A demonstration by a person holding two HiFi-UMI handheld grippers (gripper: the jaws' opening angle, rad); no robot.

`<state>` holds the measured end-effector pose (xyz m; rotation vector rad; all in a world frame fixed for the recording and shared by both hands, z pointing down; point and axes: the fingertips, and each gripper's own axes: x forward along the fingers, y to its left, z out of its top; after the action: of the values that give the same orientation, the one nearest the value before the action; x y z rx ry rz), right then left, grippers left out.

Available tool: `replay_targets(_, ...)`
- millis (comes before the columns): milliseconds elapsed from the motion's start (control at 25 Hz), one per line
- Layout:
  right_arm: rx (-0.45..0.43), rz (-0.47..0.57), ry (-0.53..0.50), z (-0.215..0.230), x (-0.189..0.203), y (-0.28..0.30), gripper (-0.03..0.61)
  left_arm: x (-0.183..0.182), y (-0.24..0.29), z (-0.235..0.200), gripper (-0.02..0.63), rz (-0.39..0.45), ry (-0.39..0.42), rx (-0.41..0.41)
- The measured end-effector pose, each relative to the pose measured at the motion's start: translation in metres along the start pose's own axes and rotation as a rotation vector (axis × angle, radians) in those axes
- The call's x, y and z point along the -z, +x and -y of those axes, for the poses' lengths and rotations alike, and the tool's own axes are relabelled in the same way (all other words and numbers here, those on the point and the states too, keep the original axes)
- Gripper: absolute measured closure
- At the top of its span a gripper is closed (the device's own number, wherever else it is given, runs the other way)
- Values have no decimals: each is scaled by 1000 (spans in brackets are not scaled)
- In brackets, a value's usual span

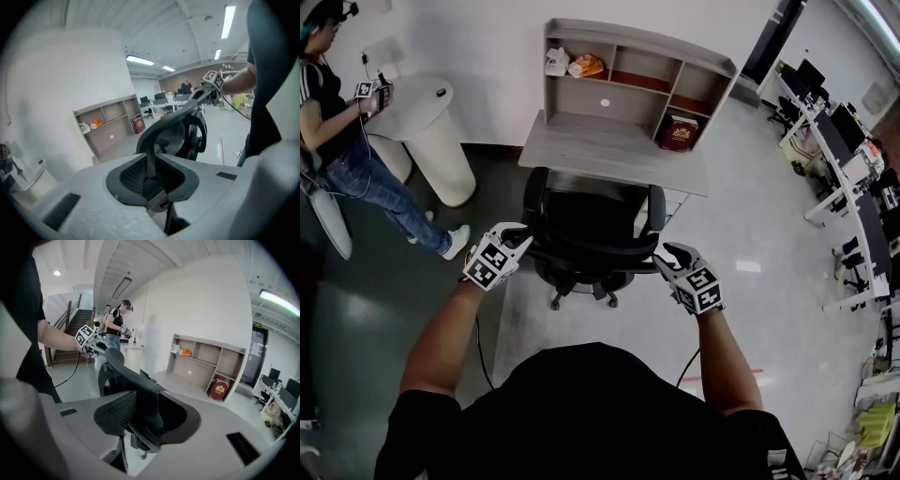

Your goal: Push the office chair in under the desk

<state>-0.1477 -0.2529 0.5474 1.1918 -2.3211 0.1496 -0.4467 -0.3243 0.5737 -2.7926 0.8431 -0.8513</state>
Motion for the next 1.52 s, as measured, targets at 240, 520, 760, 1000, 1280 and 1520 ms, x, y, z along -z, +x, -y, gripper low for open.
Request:
replay_targets(240, 3, 107, 54, -10, -25, -15, 493, -39, -12, 13, 566, 147, -89, 21)
replay_targets(520, 74, 171, 50, -1, -51, -31, 554, -70, -22, 10, 583, 310, -331, 93)
replay_targets(760, 98, 187, -30, -7, -66, -37, 557, -77, -26, 0, 589, 329, -328, 89)
replay_targets(1000, 143, 222, -21, -1, -77, -42, 560, -80, -34, -7, 589, 362, -345, 70)
replay_targets(1280, 165, 222, -24, 5, -76, -37, 563, -84, -24, 1, 589, 355, -300, 86)
replay_targets(1520, 195, 232, -6, 10, -80, -42, 565, -88, -26, 0, 589, 354, -301, 86)
